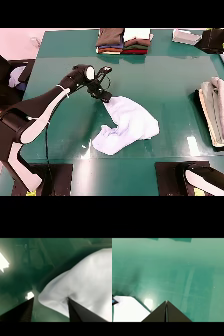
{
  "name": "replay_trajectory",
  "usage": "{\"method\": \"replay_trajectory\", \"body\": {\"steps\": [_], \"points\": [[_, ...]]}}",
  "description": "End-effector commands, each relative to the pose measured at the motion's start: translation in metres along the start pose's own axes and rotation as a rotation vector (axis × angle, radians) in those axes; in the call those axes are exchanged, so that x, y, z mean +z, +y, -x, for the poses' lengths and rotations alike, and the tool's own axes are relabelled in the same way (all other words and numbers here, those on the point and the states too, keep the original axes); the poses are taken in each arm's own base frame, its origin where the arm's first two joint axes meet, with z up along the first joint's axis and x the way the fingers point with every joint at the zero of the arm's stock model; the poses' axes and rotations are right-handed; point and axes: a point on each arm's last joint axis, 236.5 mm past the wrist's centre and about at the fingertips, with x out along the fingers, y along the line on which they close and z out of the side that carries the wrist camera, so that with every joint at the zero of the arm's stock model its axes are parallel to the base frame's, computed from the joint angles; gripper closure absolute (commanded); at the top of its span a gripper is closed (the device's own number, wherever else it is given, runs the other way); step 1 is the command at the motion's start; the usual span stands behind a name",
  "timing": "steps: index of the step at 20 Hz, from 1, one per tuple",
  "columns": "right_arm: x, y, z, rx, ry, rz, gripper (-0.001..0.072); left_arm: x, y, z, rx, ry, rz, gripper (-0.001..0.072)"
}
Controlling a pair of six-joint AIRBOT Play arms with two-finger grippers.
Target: Fold the shirts.
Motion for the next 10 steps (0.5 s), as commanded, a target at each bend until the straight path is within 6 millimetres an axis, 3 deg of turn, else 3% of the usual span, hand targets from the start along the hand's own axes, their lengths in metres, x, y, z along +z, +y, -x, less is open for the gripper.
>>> {"method": "replay_trajectory", "body": {"steps": [1, 2, 3, 5, 7, 10], "points": [[0.0, 0.0, 0.0, 0.0, 0.0, -0.001, 0.0696, 0.003, -0.001, -0.006, -0.007, -0.011, 0.003, 0.04], [0.0, 0.0, 0.0, 0.0, 0.001, -0.001, 0.0696, 0.003, 0.001, -0.006, 0.002, -0.009, -0.011, 0.0586], [-0.002, 0.0, 0.0, 0.0, 0.008, 0.0, 0.0696, 0.0, 0.005, -0.004, 0.02, 0.004, -0.041, 0.0679], [-0.01, -0.001, 0.0, -0.005, 0.042, 0.0, 0.0696, -0.004, 0.03, 0.013, 0.105, 0.04, -0.062, 0.068], [-0.021, -0.004, -0.003, -0.014, 0.081, -0.001, 0.0696, 0.004, 0.058, 0.046, 0.156, -0.015, -0.022, 0.0681], [-0.065, -0.013, -0.026, -0.025, 0.199, -0.037, 0.0696, 0.008, 0.097, 0.105, 0.189, -0.108, 0.06, 0.0681]]}}
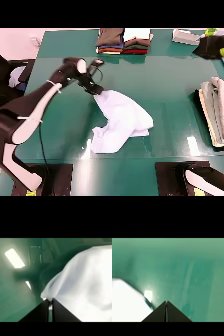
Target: Fold the shirts.
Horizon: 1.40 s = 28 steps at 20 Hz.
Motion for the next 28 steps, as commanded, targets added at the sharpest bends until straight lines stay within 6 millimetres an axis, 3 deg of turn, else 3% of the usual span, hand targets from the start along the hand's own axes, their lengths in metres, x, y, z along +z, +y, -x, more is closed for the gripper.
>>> {"method": "replay_trajectory", "body": {"steps": [1, 3, 5, 7, 9, 12, 15, 22, 25, 26, 28], "points": [[-0.049, -0.01, -0.031, -0.016, 0.142, -0.056, 0.0696, -0.001, 0.051, 0.051, 0.064, -0.053, 0.074, 0.0681], [-0.091, -0.017, -0.066, -0.022, 0.244, -0.119, 0.0696, -0.009, 0.066, 0.066, 0.073, -0.047, 0.108, 0.068], [-0.135, -0.016, -0.099, -0.021, 0.353, -0.121, 0.0667, -0.019, 0.069, 0.068, 0.075, -0.013, 0.111, 0.068], [-0.183, -0.005, -0.129, -0.014, 0.494, -0.093, 0.0248, -0.02, 0.067, 0.068, 0.068, -0.006, 0.109, 0.068], [-0.23, 0.009, -0.153, -0.021, 0.639, -0.08, 0.0234, -0.02, 0.067, 0.068, 0.067, -0.008, 0.11, 0.068], [-0.271, 0.027, -0.187, -0.031, 0.741, -0.047, 0.0256, -0.02, 0.067, 0.068, 0.067, -0.007, 0.11, 0.068], [-0.288, 0.037, -0.207, -0.034, 0.772, -0.022, 0.0264, -0.022, 0.067, 0.068, 0.066, 0.001, 0.11, 0.068], [-0.29, 0.051, -0.215, -0.015, 0.753, 0.015, 0.0297, -0.019, 0.067, 0.068, 0.067, -0.009, 0.11, 0.068], [-0.288, 0.052, -0.218, -0.012, 0.737, 0.015, 0.0619, -0.02, 0.067, 0.068, 0.067, -0.008, 0.11, 0.068], [-0.286, 0.052, -0.219, -0.01, 0.729, 0.014, 0.0695, -0.019, 0.067, 0.068, 0.067, -0.009, 0.11, 0.068], [-0.268, 0.055, -0.217, -0.004, 0.679, 0.028, 0.0696, -0.015, 0.067, 0.08, 0.075, -0.045, 0.114, 0.068]]}}
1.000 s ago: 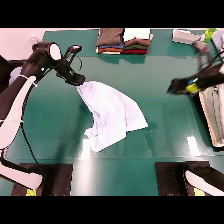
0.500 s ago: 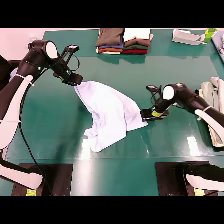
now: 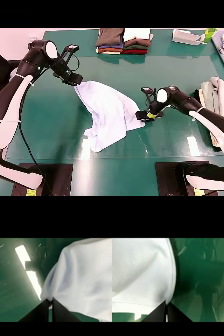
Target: Fold the shirts.
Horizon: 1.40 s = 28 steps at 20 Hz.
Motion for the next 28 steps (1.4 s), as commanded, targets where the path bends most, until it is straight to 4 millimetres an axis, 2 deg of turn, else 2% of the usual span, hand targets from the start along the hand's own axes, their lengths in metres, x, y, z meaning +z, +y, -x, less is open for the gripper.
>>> {"method": "replay_trajectory", "body": {"steps": [1, 2, 4, 5, 7, 8, 10, 12, 14, 16, 17, 19, 20, 22, 24, 26, 28], "points": [[0.025, 0.0, 0.031, -0.018, -0.111, 0.035, 0.0696, 0.013, 0.001, 0.028, 0.019, -0.092, 0.0, 0.0681], [0.042, -0.004, 0.063, -0.039, -0.192, 0.052, 0.0696, 0.023, 0.0, 0.052, 0.029, -0.168, -0.006, 0.0681], [0.072, -0.015, 0.147, -0.07, -0.386, 0.062, 0.0697, 0.042, -0.003, 0.125, 0.057, -0.365, -0.024, 0.068], [0.083, -0.017, 0.202, -0.056, -0.509, 0.07, 0.0697, 0.045, -0.008, 0.164, 0.065, -0.455, -0.033, 0.068], [0.088, -0.022, 0.314, -0.033, -0.76, 0.054, 0.0699, 0.038, -0.018, 0.248, 0.078, -0.632, -0.051, 0.068], [0.081, -0.025, 0.369, -0.025, -0.887, 0.039, 0.0699, 0.031, -0.024, 0.289, 0.08, -0.722, -0.059, 0.068], [0.056, -0.029, 0.457, -0.02, -1.097, 0.024, 0.0699, 0.011, -0.04, 0.358, 0.065, -0.89, -0.082, 0.0681], [0.027, -0.028, 0.52, -0.026, -1.256, 0.036, 0.07, -0.009, -0.055, 0.407, 0.036, -1.025, -0.098, 0.0681], [0.007, -0.026, 0.554, -0.025, -1.343, 0.038, 0.07, -0.022, -0.067, 0.437, 0.017, -1.112, -0.131, 0.0681], [-0.001, -0.024, 0.564, -0.024, -1.352, 0.041, 0.07, -0.024, -0.074, 0.439, 0.002, -1.12, -0.158, 0.0681], [0.002, -0.024, 0.561, -0.026, -1.333, 0.039, 0.07, -0.021, -0.074, 0.432, -0.002, -1.098, -0.163, 0.0681], [0.012, -0.029, 0.538, -0.036, -1.252, 0.029, 0.07, -0.012, -0.072, 0.407, 0.001, -1.036, -0.184, 0.0681], [0.02, -0.032, 0.516, -0.043, -1.19, 0.021, 0.07, -0.007, -0.069, 0.386, 0.005, -0.981, -0.197, 0.0681], [0.031, -0.041, 0.47, -0.056, -1.069, 0.005, 0.07, -0.003, -0.064, 0.33, -0.005, -0.838, -0.202, 0.0681], [0.035, -0.05, 0.42, -0.07, -0.953, -0.011, 0.07, -0.013, -0.061, 0.259, -0.036, -0.659, -0.192, 0.0682], [0.035, -0.058, 0.374, -0.078, -0.856, -0.023, 0.07, -0.038, -0.073, 0.185, -0.08, -0.467, -0.231, 0.0682], [0.029, -0.065, 0.335, -0.083, -0.766, -0.039, 0.07, -0.083, -0.097, 0.112, -0.137, -0.269, -0.288, 0.0681]]}}
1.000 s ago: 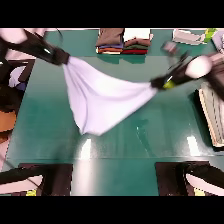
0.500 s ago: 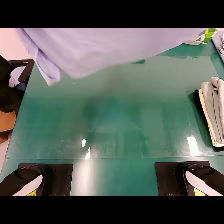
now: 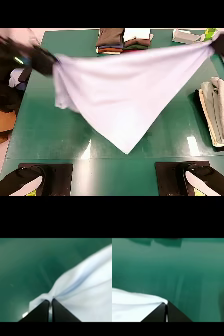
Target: Fold the shirts.
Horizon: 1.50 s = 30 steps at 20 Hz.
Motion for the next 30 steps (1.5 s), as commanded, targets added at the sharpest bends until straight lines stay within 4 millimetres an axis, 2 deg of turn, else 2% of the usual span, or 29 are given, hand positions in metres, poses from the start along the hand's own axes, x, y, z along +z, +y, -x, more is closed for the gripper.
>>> {"method": "replay_trajectory", "body": {"steps": [1, 3, 5, 6, 8, 10, 12, 13, 14, 15, 17, 18, 20, 22, 25, 26, 27, 30], "points": [[-0.061, -0.009, -0.039, -0.02, 0.162, -0.011, 0.07, -0.116, -0.047, -0.068, -0.138, 0.323, -0.046, 0.0681], [-0.083, -0.012, -0.05, -0.027, 0.214, -0.015, 0.07, -0.176, -0.074, -0.087, -0.199, 0.463, -0.079, 0.068], [-0.096, -0.014, -0.058, -0.03, 0.237, -0.017, 0.0699, -0.214, -0.089, -0.096, -0.228, 0.539, -0.099, 0.068], [-0.101, -0.015, -0.062, -0.032, 0.248, -0.021, 0.07, -0.224, -0.093, -0.098, -0.241, 0.554, -0.093, 0.0679], [-0.109, -0.016, -0.067, -0.036, 0.265, -0.034, 0.07, -0.225, -0.098, -0.098, -0.258, 0.552, -0.076, 0.0658], [-0.112, -0.016, -0.071, -0.037, 0.271, -0.037, 0.07, -0.216, -0.1, -0.101, -0.26, 0.518, -0.056, 0.0164], [-0.116, -0.017, -0.074, -0.038, 0.278, -0.038, 0.0699, -0.198, -0.095, -0.099, -0.24, 0.479, -0.045, 0.0158], [-0.118, -0.017, -0.076, -0.038, 0.283, -0.039, 0.07, -0.182, -0.085, -0.096, -0.212, 0.447, -0.042, 0.0158], [-0.119, -0.017, -0.076, -0.039, 0.285, -0.038, 0.0699, -0.159, -0.063, -0.093, -0.149, 0.396, 0.004, 0.0158], [-0.119, -0.017, -0.076, -0.039, 0.284, -0.038, 0.07, -0.137, -0.035, -0.088, -0.079, 0.34, 0.052, 0.0158], [-0.118, -0.017, -0.077, -0.038, 0.282, -0.038, 0.07, -0.098, 0.037, -0.075, 0.082, 0.204, 0.156, 0.0158], [-0.117, -0.017, -0.077, -0.038, 0.278, -0.038, 0.0699, -0.091, 0.067, -0.072, 0.134, 0.174, 0.211, 0.0158], [-0.114, -0.017, -0.078, -0.036, 0.263, -0.039, 0.0699, -0.107, 0.107, -0.082, 0.185, 0.224, 0.297, 0.0158], [-0.112, -0.017, -0.078, -0.035, 0.258, -0.039, 0.0699, -0.142, 0.119, -0.111, 0.171, 0.346, 0.348, 0.0157], [-0.113, -0.017, -0.078, -0.036, 0.259, -0.038, 0.0699, -0.182, 0.113, -0.162, 0.092, 0.481, 0.411, 0.0155], [-0.113, -0.017, -0.078, -0.036, 0.259, -0.038, 0.0699, -0.19, 0.109, -0.176, 0.058, 0.505, 0.431, 0.0139], [-0.113, -0.017, -0.078, -0.035, 0.259, -0.039, 0.0699, -0.195, 0.106, -0.188, 0.032, 0.524, 0.458, 0.0087], [-0.118, -0.017, -0.081, -0.037, 0.272, -0.044, 0.0699, -0.198, 0.103, -0.209, -0.006, 0.537, 0.504, 0.0087]]}}
